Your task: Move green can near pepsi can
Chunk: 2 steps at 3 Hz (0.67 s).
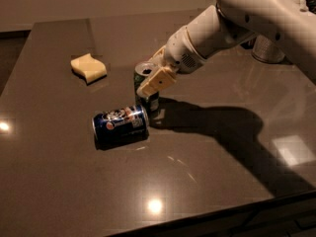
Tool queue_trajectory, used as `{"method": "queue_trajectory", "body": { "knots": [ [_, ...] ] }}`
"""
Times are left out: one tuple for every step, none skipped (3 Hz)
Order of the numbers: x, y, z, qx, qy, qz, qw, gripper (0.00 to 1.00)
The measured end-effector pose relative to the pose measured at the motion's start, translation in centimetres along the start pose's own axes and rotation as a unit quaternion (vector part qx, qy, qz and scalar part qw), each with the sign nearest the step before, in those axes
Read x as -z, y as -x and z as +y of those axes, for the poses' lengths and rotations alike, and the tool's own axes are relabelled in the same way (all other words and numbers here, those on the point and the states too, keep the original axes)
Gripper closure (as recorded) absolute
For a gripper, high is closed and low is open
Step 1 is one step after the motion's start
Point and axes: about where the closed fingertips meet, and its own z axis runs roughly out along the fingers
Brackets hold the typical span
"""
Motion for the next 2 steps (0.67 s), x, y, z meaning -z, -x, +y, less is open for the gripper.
{"method": "queue_trajectory", "body": {
  "knots": [
    [-0.15,0.09,0.07,0.001,0.002,0.000,1.0000,0.00],
    [-0.16,0.10,0.07,0.001,0.002,0.000,1.0000,0.00]
  ]
}}
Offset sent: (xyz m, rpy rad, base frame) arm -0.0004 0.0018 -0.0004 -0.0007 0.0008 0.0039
